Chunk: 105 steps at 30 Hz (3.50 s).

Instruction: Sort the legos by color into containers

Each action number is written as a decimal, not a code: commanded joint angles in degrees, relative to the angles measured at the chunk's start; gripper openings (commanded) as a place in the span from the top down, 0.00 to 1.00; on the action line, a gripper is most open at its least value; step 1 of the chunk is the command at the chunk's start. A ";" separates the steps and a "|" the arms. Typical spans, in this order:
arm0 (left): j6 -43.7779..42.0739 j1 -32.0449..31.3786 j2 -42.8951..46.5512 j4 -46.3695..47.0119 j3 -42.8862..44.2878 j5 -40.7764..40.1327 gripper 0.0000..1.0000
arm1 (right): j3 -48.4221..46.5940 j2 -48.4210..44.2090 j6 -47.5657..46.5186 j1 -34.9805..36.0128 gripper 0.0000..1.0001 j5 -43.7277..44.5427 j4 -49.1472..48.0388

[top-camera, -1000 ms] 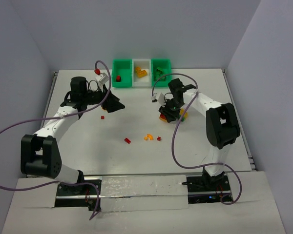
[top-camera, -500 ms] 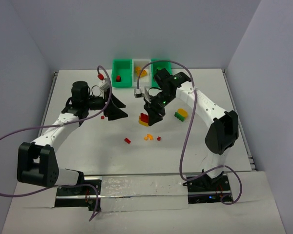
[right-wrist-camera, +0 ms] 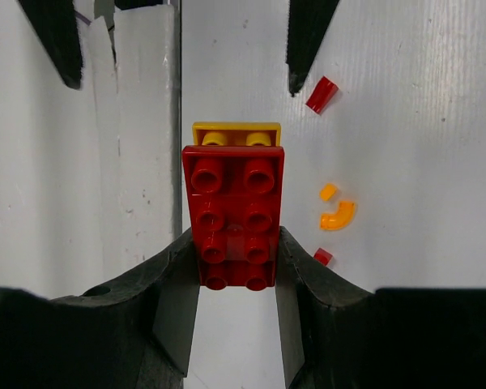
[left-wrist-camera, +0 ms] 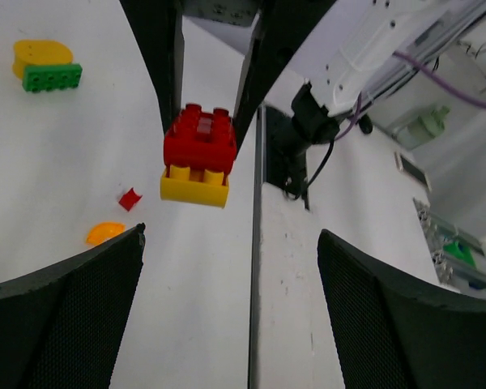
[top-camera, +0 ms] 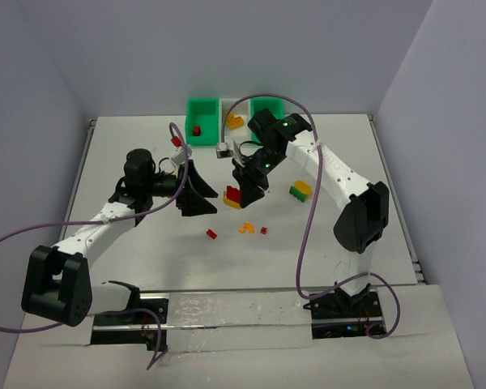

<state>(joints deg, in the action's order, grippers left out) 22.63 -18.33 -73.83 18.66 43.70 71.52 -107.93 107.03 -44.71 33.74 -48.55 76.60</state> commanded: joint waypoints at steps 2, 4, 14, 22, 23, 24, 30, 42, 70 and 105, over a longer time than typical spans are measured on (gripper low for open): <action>13.06 -0.13 2.33 19.66 -3.03 -4.22 0.10 | -4.37 1.65 2.53 0.63 1.00 -4.33 5.93; 15.77 -0.13 2.55 23.26 -3.80 -5.46 0.11 | -4.79 1.91 3.11 0.63 1.00 -5.10 5.93; 22.70 -0.22 3.70 33.27 -6.61 -8.23 0.14 | -6.94 3.36 6.13 0.72 1.00 -11.91 6.02; 18.93 -0.22 2.54 28.87 -4.17 -8.15 0.19 | -6.52 2.48 6.39 0.72 1.00 -12.38 6.09; 18.85 -0.22 2.46 28.71 -4.33 -8.15 0.19 | -6.69 2.40 6.48 0.72 1.00 -12.55 6.02; 18.84 -0.22 2.46 28.67 -4.35 -8.18 0.20 | -6.76 2.39 6.57 0.72 1.00 -12.73 6.09; 18.42 -0.22 2.92 26.65 -4.86 -8.74 0.26 | -6.94 2.23 6.83 0.72 1.00 -13.93 6.03; 16.54 -0.39 1.36 22.54 -2.29 -8.83 0.38 | -8.28 2.22 7.70 0.65 1.00 -15.17 6.10; 14.98 -1.85 0.95 18.25 -1.10 -6.54 1.00 | -7.46 2.11 16.80 0.01 0.45 -13.83 -1.74; -12.18 3.73 0.23 -12.14 1.98 -13.75 1.00 | -14.43 4.26 26.66 -16.44 1.00 -9.43 -13.96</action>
<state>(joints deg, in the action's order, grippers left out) 18.10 -14.85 -71.59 10.22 41.03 63.27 -122.28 111.55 -23.64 19.59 -60.25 69.12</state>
